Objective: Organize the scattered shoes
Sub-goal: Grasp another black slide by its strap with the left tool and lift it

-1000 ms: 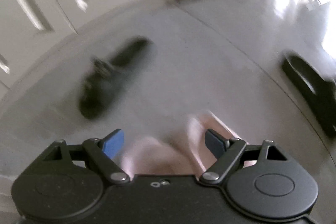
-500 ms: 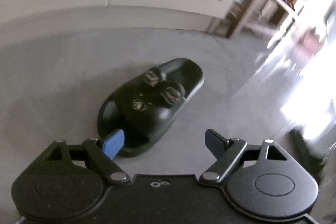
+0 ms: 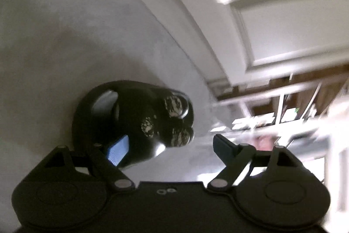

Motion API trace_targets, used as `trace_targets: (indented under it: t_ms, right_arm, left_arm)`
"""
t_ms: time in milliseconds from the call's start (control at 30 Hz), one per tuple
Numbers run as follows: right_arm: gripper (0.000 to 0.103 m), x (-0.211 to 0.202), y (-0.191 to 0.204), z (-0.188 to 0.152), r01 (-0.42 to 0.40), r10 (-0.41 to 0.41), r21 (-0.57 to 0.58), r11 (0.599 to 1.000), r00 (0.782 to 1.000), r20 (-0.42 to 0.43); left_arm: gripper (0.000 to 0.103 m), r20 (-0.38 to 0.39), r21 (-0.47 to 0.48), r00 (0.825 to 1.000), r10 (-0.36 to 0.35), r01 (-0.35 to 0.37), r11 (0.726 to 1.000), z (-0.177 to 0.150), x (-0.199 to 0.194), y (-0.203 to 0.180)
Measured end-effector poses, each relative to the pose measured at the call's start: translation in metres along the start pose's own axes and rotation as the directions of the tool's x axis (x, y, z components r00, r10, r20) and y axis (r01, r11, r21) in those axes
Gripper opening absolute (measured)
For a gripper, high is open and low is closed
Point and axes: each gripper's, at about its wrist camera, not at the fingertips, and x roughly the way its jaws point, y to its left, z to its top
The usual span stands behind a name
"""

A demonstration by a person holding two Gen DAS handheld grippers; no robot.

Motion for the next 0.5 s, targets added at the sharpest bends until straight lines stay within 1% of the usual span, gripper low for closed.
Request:
trace_targets:
  t_ms: [33,233,300,333,433,500]
  right_arm:
    - [0.099,0.000,0.001,0.000,0.002,-0.002,-0.004,1.000,1.000,-0.003]
    - [0.099,-0.001,0.010,0.005,0.007,-0.007,-0.057,0.998,1.000,0.009]
    - [0.099,0.000,0.012,0.008,0.008,-0.007,-0.072,0.997,1.000,0.010]
    - [0.099,0.002,0.013,0.011,0.003,-0.002,-0.070,0.998,1.000,0.010]
    - [0.099,0.001,0.011,0.014,-0.019,0.020,-0.052,0.998,1.000,0.022]
    - [0.099,0.000,0.011,0.015,-0.025,0.026,-0.048,0.999,0.999,0.025]
  left_arm:
    - [0.084,0.012,-0.029,1.000,-0.001,0.002,1.000,-0.001,0.000,0.005]
    - [0.084,0.011,-0.103,0.999,-0.038,0.039,0.994,-0.005,0.015,0.018]
    - [0.084,0.005,-0.103,0.999,-0.046,0.046,0.994,-0.007,0.022,0.017]
    - [0.084,-0.005,-0.103,0.999,-0.052,0.051,0.993,-0.007,0.027,0.014]
    - [0.084,-0.033,-0.151,0.996,-0.081,0.075,0.986,-0.002,0.041,0.013]
    - [0.082,-0.011,-0.166,0.995,-0.096,0.092,0.982,-0.001,0.043,0.013]
